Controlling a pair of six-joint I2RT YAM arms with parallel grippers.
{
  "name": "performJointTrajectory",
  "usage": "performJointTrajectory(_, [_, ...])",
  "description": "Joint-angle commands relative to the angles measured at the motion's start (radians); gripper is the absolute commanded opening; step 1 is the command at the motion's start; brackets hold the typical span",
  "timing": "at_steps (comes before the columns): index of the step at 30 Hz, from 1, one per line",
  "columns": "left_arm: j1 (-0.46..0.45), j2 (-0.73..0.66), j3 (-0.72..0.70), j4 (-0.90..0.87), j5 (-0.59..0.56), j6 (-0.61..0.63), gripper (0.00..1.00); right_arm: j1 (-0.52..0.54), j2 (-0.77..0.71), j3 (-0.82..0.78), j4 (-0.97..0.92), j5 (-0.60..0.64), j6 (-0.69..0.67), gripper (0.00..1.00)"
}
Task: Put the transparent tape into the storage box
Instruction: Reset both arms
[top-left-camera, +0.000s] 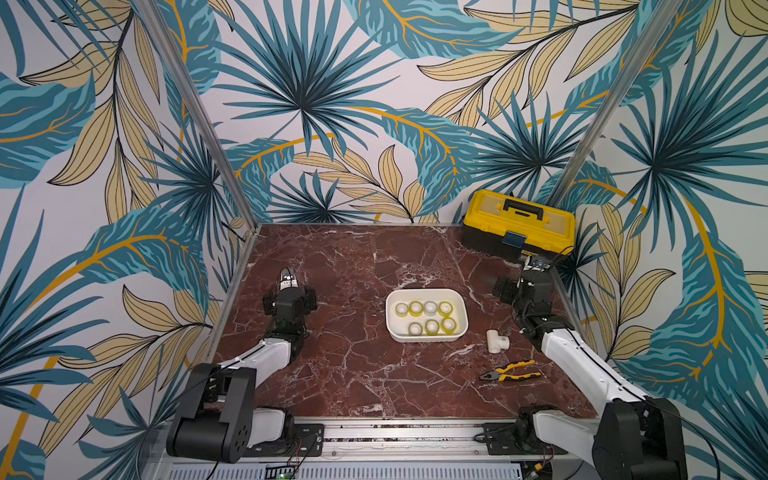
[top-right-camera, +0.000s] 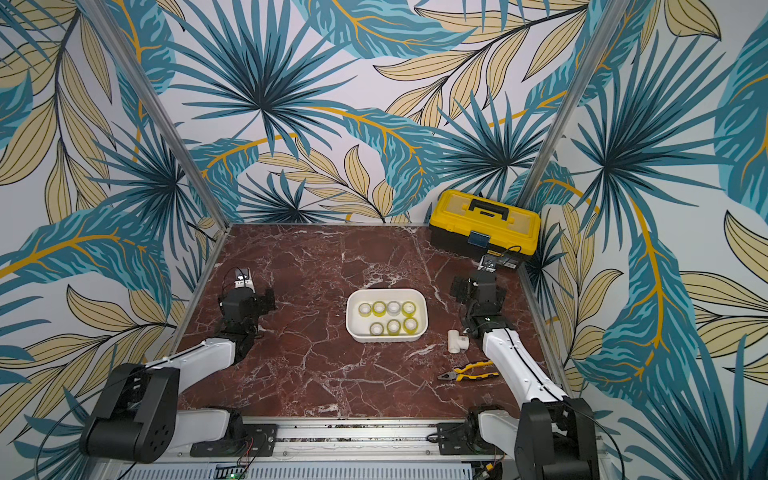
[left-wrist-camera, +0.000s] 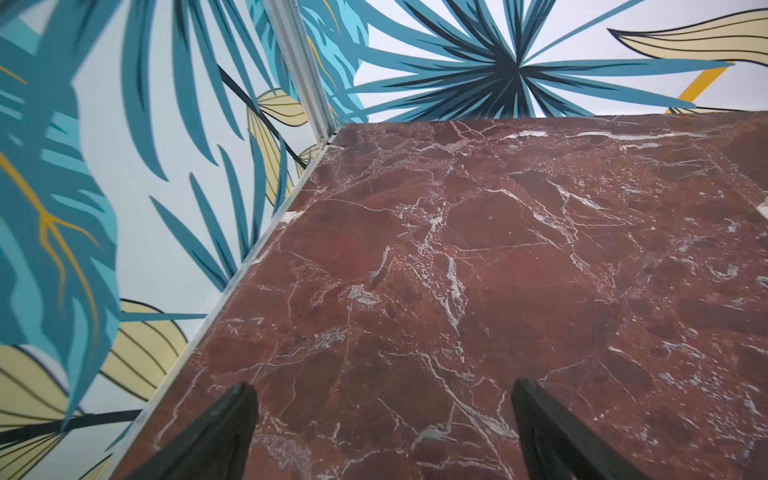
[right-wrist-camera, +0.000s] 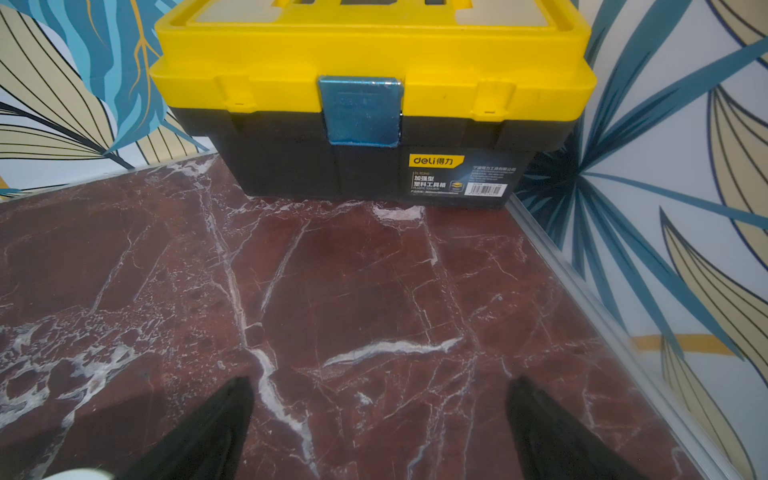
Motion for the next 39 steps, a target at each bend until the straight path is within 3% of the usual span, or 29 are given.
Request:
performJointTrajectory(1, [0.038, 0.044, -0.025, 0.187, 0.124, -0.017, 1.0, -0.029, 0.023, -0.064, 0.176, -0.052, -0.039, 1.0])
performJointTrajectory(8, [0.035, 0.166, -0.084, 0.413, 0.21, 0.027, 1.0, -0.064, 0.06, -0.167, 0.349, -0.059, -0.06, 0.99])
performJointTrajectory(14, [0.036, 0.166, -0.044, 0.338, 0.274, 0.053, 1.0, -0.067, 0.131, -0.245, 0.569, -0.132, -0.038, 1.0])
performJointTrajectory(23, [0.033, 0.166, -0.041, 0.329, 0.27, 0.054, 1.0, -0.065, 0.334, -0.299, 0.888, -0.306, -0.112, 1.0])
performJointTrajectory(26, [0.028, 0.167, -0.037, 0.324, 0.261, 0.059, 1.0, -0.059, 0.317, -0.256, 0.774, -0.302, -0.111, 1.0])
performJointTrajectory(39, [0.014, 0.168, -0.029, 0.311, 0.244, 0.071, 1.0, -0.048, 0.324, -0.254, 0.778, -0.291, -0.125, 1.0])
